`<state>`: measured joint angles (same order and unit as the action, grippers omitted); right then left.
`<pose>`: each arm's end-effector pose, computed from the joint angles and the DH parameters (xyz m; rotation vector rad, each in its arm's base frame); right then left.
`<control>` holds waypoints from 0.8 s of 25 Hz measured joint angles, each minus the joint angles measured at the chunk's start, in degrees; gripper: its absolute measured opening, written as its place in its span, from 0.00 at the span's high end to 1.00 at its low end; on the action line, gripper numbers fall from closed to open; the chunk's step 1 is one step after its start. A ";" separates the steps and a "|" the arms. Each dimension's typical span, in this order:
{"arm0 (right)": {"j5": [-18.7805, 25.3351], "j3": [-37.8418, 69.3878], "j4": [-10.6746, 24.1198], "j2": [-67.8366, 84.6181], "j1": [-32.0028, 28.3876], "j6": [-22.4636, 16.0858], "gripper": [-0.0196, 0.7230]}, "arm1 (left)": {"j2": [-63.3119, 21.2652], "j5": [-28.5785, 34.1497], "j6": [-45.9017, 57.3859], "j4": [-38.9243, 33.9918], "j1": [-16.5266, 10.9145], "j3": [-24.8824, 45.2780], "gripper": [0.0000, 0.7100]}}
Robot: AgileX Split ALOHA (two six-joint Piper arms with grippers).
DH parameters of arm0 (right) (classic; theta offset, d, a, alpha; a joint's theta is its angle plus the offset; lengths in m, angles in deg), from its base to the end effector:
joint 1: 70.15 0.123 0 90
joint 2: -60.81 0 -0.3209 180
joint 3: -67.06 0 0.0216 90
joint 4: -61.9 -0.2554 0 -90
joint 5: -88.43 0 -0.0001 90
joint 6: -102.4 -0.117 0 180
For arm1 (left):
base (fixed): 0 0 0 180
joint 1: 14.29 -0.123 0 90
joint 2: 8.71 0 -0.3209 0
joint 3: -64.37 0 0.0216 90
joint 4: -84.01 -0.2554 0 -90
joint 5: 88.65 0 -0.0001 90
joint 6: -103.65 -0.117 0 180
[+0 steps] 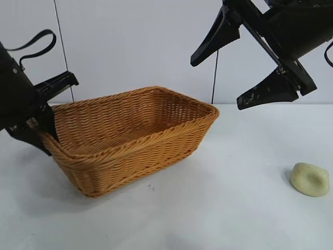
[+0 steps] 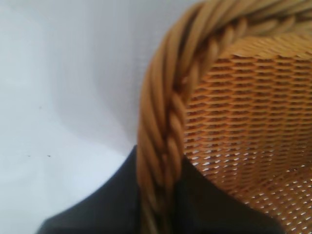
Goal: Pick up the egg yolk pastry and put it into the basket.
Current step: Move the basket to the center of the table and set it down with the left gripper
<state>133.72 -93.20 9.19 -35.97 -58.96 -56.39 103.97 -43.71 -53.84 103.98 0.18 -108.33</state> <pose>0.3081 0.1284 0.2651 0.0040 2.6153 0.9849 0.3692 -0.1245 0.2015 -0.5201 2.8927 -0.5130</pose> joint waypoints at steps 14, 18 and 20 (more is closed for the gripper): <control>0.11 0.00 0.02 0.00 0.00 0.00 0.04 | 2.34 2.17 -12.54 0.32 0.00 -1.66 0.89; 0.11 0.00 0.02 0.00 0.00 0.00 0.04 | 2.55 2.10 -14.00 1.12 0.00 -1.81 0.89; 0.11 0.00 0.02 0.00 0.00 0.00 0.04 | 3.65 2.98 -14.15 1.18 0.00 -2.94 0.89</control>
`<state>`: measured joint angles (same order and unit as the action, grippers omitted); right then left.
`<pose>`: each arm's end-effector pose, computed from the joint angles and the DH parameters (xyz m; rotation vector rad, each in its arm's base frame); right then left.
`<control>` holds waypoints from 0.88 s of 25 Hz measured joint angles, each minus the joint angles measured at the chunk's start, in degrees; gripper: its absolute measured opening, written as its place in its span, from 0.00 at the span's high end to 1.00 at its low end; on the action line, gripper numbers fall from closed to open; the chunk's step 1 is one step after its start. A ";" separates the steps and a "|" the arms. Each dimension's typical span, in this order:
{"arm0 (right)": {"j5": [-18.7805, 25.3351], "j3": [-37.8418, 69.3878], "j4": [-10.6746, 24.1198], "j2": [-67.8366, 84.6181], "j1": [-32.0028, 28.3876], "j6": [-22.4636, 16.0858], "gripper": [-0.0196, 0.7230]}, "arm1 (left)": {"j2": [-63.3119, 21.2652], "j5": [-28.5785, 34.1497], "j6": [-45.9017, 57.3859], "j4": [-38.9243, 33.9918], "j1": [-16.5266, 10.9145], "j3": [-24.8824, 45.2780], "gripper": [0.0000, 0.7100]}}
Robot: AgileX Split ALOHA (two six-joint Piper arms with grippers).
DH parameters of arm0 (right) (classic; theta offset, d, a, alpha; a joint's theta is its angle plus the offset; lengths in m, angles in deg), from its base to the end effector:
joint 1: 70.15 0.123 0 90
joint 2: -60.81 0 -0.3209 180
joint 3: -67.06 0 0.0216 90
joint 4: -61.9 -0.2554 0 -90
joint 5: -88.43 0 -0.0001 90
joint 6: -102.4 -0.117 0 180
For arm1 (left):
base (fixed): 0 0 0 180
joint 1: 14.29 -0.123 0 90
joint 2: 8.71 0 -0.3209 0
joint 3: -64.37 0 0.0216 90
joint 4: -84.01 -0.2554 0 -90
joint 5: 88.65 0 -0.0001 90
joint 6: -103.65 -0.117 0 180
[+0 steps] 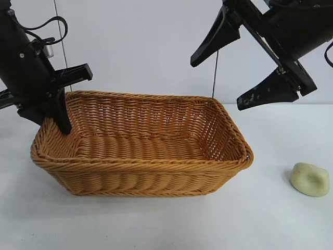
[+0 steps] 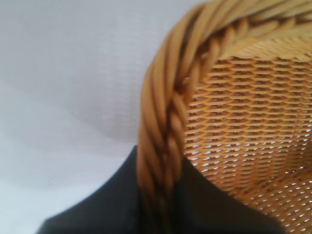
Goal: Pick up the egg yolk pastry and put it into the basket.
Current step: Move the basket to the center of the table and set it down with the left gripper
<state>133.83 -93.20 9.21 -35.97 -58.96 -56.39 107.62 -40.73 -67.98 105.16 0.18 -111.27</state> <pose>0.3078 0.1285 0.2651 0.0026 2.6167 0.9859 0.3785 -0.1301 0.1891 -0.1709 2.9629 -0.4949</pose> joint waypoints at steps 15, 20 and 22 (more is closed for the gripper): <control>0.06 0.00 0.05 0.00 0.00 -0.51 0.04 | 9.76 0.24 -2.29 0.15 0.06 -5.39 0.84; 0.13 0.00 0.05 0.00 0.00 -0.62 0.04 | 9.76 1.91 -2.29 0.15 0.06 -5.43 0.30; 0.13 0.00 0.05 0.00 0.00 -0.62 0.04 | 9.76 3.22 -2.29 0.08 0.06 -6.04 0.14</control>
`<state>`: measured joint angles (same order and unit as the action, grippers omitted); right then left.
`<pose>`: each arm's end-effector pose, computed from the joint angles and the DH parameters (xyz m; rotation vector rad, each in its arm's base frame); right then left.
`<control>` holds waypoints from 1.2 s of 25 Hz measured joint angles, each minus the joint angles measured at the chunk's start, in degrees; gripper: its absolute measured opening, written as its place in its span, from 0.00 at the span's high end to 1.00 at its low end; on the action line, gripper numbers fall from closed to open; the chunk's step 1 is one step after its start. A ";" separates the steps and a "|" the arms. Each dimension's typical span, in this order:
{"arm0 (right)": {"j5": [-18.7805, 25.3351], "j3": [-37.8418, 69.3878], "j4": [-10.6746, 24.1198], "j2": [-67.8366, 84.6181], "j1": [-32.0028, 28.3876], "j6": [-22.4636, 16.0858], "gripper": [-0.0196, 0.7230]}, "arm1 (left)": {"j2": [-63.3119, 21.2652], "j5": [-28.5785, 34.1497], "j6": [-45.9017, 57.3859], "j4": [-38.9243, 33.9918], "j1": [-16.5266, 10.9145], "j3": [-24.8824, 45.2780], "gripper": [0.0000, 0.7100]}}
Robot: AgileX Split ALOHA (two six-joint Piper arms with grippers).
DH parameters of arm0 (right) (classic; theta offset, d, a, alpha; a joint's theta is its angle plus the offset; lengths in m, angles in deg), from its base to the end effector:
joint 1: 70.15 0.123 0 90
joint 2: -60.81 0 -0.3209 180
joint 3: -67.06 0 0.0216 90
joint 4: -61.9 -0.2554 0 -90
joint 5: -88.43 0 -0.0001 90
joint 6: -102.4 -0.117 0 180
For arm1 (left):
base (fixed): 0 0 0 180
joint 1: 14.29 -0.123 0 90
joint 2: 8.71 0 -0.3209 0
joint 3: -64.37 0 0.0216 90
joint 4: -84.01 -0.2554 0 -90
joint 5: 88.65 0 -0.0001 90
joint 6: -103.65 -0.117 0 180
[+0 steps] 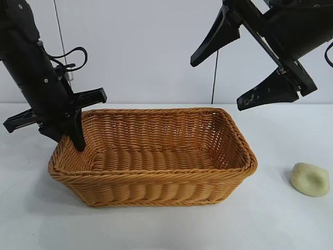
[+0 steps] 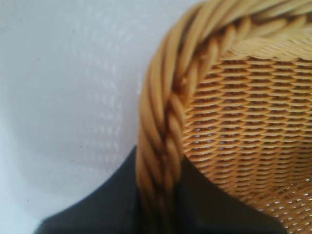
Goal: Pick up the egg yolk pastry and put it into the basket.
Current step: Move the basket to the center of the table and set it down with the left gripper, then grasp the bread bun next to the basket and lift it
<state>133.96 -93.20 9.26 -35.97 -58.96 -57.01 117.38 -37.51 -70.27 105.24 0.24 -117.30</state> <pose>0.3076 0.1286 0.2650 0.0148 2.6212 0.9902 0.4025 -0.1384 0.1442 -0.1163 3.0810 -0.4749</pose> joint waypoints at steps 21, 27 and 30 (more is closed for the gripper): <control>0.68 0.00 0.11 0.00 0.00 -0.04 0.04 | -6.72 16.67 -0.59 -17.23 -9.26 -14.32 0.02; 0.82 0.00 0.11 0.00 0.00 -0.04 0.04 | -6.72 18.11 -2.22 -17.80 -11.03 -14.32 0.02; 0.82 0.00 0.16 0.00 0.00 -0.04 0.04 | -8.07 18.13 -2.46 -16.96 -10.31 -12.94 0.02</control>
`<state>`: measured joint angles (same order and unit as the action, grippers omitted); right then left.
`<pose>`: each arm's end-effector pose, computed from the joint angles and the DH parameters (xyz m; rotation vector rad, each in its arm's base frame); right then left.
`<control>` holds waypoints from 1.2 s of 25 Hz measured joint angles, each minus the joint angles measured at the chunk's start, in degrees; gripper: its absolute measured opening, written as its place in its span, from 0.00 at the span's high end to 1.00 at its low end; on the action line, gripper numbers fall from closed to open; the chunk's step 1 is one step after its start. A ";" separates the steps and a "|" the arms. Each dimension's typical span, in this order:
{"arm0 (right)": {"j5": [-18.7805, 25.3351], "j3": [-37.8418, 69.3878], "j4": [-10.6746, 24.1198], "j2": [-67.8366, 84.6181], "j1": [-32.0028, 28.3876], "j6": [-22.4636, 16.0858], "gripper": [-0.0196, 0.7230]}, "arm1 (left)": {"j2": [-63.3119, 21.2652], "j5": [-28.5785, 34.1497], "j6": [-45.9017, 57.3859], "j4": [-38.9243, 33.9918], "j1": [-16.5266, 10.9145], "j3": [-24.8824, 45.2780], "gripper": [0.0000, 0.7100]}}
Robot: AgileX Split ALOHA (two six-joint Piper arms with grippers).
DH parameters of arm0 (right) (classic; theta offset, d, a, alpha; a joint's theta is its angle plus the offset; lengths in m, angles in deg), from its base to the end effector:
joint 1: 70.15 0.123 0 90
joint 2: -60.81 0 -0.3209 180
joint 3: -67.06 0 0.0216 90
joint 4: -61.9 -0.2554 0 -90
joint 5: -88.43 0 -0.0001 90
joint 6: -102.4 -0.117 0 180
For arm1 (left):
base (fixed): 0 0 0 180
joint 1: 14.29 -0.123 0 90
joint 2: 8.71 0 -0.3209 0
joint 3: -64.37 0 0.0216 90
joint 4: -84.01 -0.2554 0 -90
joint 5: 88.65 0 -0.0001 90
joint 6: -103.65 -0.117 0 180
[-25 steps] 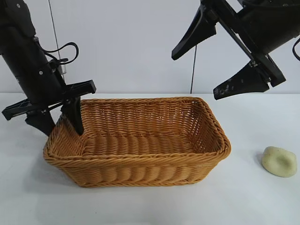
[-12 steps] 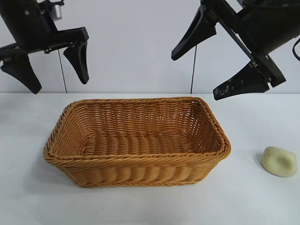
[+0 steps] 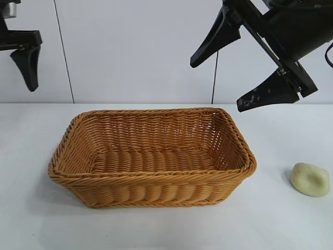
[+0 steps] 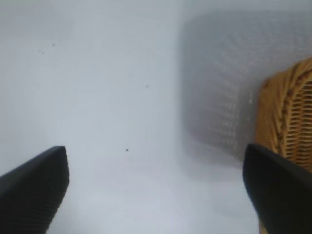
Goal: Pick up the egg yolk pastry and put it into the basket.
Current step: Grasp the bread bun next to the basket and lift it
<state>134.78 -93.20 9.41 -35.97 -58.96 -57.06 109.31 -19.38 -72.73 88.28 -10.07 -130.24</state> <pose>0.3060 0.1290 0.2648 0.0058 2.6321 0.9978 0.4173 -0.0390 0.2523 -0.0173 3.0166 -0.1207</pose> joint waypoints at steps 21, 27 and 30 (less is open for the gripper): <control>0.48 0.00 0.00 0.00 0.00 0.00 0.04 | -61.02 -0.29 -0.17 -2.29 3.74 47.56 0.02; 0.48 0.00 0.00 0.00 0.00 0.00 0.04 | -79.37 -7.32 -0.17 -2.60 3.74 60.95 0.02; 0.48 0.00 0.00 0.00 0.00 0.00 0.04 | -84.57 -7.26 -0.17 -2.65 3.74 63.31 0.02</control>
<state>135.25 -93.20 9.41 -35.97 -58.96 -57.06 24.74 -26.64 -72.90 85.63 -6.33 -66.93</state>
